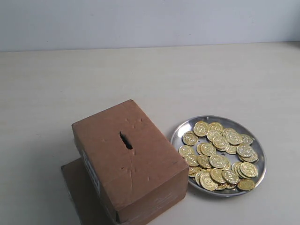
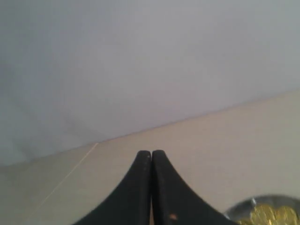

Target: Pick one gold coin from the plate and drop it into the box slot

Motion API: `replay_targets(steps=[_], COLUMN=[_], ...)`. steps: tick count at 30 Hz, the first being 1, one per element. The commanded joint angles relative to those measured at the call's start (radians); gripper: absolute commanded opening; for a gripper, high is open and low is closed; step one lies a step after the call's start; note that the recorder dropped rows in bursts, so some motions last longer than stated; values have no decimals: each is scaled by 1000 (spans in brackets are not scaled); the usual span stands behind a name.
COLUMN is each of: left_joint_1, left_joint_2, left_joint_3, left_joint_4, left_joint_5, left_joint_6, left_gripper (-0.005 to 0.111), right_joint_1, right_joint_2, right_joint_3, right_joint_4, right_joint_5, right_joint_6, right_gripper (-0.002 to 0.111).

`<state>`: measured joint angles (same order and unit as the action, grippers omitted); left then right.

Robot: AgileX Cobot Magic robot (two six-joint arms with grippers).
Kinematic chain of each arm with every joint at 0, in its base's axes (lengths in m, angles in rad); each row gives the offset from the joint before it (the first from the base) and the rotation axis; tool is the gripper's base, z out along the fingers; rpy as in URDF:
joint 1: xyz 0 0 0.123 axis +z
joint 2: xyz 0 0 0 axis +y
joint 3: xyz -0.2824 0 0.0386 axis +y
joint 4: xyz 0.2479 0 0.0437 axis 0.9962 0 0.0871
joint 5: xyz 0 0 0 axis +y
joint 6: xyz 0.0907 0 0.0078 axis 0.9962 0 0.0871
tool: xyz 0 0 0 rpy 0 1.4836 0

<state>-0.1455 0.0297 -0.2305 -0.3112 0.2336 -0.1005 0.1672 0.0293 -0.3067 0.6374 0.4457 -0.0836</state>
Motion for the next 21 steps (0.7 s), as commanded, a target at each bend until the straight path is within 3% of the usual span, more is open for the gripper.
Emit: replay_targets(steps=[1, 5, 9, 14, 21], left_joint_1=[-46, -151, -243, -332, -370], left_joint_2=[118, 255, 391, 473, 471], left_joint_3=[-197, -246, -246, -235, -181], left_joint_4=[-18, -126, -146, -154, -158], left_joint_5=[134, 151, 292, 335, 301], left_joint_6=[539, 881, 1092, 1144, 1144], left_gripper=[0, 0, 0, 0, 0], right_joint_1=[31, 78, 169, 218, 218], right_joint_2=[216, 544, 880, 1248, 1561], right_joint_3=[-288, -486, -627, -720, -764], right_joint_4=[-144, -299, -356, -354, -449], right_joint_5=[147, 285, 352, 469, 487], right_joint_6=[-70, -102, -108, -235, -237], right_gripper=[0, 0, 0, 0, 1])
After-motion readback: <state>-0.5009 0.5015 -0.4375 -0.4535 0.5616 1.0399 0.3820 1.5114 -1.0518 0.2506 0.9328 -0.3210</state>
